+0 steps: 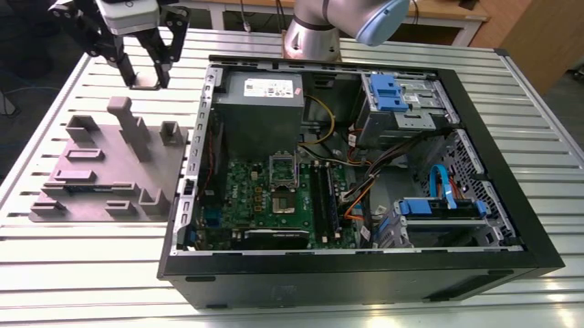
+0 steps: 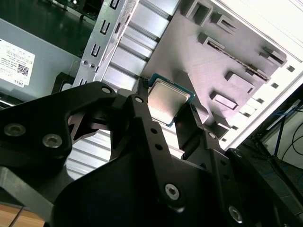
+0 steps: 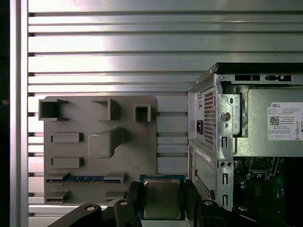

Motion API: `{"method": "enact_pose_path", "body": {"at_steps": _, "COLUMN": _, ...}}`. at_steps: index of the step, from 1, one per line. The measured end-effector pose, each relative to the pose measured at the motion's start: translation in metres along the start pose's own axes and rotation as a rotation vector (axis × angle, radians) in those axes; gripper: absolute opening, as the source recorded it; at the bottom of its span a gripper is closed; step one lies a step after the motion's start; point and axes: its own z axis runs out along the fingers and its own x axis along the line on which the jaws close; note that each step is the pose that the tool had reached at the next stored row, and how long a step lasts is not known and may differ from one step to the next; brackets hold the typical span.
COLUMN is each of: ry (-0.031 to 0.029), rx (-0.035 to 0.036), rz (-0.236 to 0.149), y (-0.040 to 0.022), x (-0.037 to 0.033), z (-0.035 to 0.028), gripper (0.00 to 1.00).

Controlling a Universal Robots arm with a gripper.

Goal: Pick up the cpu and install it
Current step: 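Pick up the cpu and move it towards the insertion slot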

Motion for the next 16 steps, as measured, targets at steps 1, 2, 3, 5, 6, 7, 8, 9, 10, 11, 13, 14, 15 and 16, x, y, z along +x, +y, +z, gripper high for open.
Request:
{"method": "enact_pose_path", "body": {"at_steps": 1, "ry": -0.0001, "rx": -0.0001, "rz": 0.000, "y": 0.0000, "x": -0.0002, "z": 0.0000, "gripper": 0.47}}
{"method": "enact_pose_path", "body": {"at_steps": 2, "ry": -0.0001, "rx": -0.0001, "rz": 0.000, "y": 0.0000, "x": -0.0004, "z": 0.0000, "gripper": 0.47}}
{"method": "enact_pose_path", "body": {"at_steps": 3, "ry": -0.0001, "rx": -0.0001, "rz": 0.000, "y": 0.0000, "x": -0.0006, "z": 0.0000, "gripper": 0.47}}
{"method": "enact_pose_path", "body": {"at_steps": 5, "ry": 0.0000, "rx": 0.0000, "rz": 0.000, "y": 0.0000, "x": -0.0010, "z": 0.0000, "gripper": 0.47}}
{"method": "enact_pose_path", "body": {"at_steps": 6, "ry": -0.0001, "rx": -0.0001, "rz": 0.000, "y": 0.0001, "x": -0.0049, "z": 0.0000, "gripper": 0.47}}
{"method": "enact_pose_path", "body": {"at_steps": 7, "ry": 0.0000, "rx": 0.0000, "rz": 0.000, "y": 0.0002, "x": -0.0085, "z": -0.0001, "gripper": 0.47}}
{"method": "enact_pose_path", "body": {"at_steps": 8, "ry": 0.0000, "rx": 0.0000, "rz": 0.000, "y": 0.0002, "x": -0.0087, "z": -0.0001, "gripper": 0.47}}
{"method": "enact_pose_path", "body": {"at_steps": 9, "ry": 0.0000, "rx": 0.0000, "rz": 0.000, "y": 0.0002, "x": -0.0088, "z": -0.0001, "gripper": 0.47}}
{"method": "enact_pose_path", "body": {"at_steps": 10, "ry": 0.0000, "rx": 0.0000, "rz": 0.000, "y": 0.0002, "x": -0.0090, "z": -0.0001, "gripper": 0.47}}
{"method": "enact_pose_path", "body": {"at_steps": 11, "ry": 0.0000, "rx": 0.0000, "rz": 0.000, "y": 0.0002, "x": -0.0093, "z": -0.0001, "gripper": 0.47}}
{"method": "enact_pose_path", "body": {"at_steps": 13, "ry": -0.0001, "rx": -0.0001, "rz": 0.000, "y": 0.0002, "x": -0.0098, "z": -0.0001, "gripper": 0.47}}
{"method": "enact_pose_path", "body": {"at_steps": 14, "ry": 0.0000, "rx": -0.0001, "rz": 0.000, "y": 0.0002, "x": -0.0101, "z": -0.0001, "gripper": 0.47}}
{"method": "enact_pose_path", "body": {"at_steps": 15, "ry": 0.0000, "rx": 0.0000, "rz": 0.000, "y": 0.0002, "x": -0.0104, "z": -0.0001, "gripper": 0.47}}
{"method": "enact_pose_path", "body": {"at_steps": 16, "ry": 0.0000, "rx": 0.0000, "rz": 0.000, "y": 0.0002, "x": -0.0107, "z": -0.0001, "gripper": 0.47}}
